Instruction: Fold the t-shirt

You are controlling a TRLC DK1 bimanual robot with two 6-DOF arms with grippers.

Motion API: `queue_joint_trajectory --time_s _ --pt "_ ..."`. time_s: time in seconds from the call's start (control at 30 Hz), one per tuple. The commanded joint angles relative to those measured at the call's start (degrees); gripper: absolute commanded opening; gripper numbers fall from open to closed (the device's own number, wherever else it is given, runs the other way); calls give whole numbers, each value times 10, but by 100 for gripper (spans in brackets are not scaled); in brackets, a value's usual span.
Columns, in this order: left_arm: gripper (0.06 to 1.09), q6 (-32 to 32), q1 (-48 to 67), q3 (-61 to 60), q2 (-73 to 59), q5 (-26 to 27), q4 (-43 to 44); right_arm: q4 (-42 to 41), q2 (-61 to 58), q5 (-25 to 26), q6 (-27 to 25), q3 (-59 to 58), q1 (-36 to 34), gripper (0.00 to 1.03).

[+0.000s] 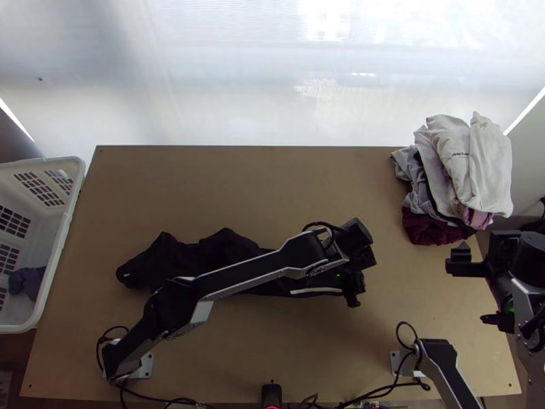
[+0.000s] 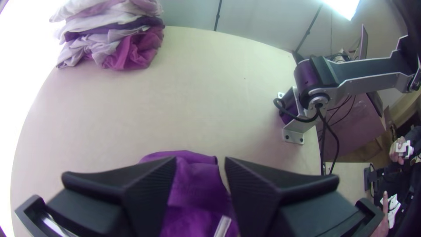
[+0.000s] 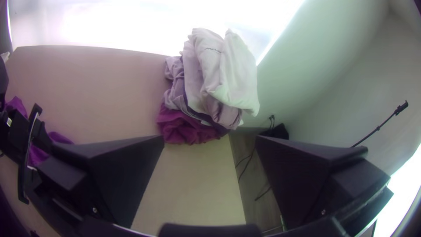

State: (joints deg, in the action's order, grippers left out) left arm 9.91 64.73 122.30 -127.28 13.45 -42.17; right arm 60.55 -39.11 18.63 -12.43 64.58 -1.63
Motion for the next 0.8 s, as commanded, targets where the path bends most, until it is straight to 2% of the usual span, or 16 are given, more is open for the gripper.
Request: queue_joint_trajectory --time_s 0.0,0.23,0.4,0.53,0.77 --pt "104 13 1 20 -13 1 -37 -1 7 -1 6 -19 2 98" --pt "104 24 -31 25 52 0 -89 -1 14 -2 6 -48 15 98" --pt "104 34 -113 9 127 0 -173 -1 5 -4 39 -61 63 98" --pt "104 79 -221 -102 222 -4 -176 0 -11 -69 60 -65 88 98" --pt "104 174 -356 -330 373 -11 -125 0 -48 -109 63 -66 167 98"
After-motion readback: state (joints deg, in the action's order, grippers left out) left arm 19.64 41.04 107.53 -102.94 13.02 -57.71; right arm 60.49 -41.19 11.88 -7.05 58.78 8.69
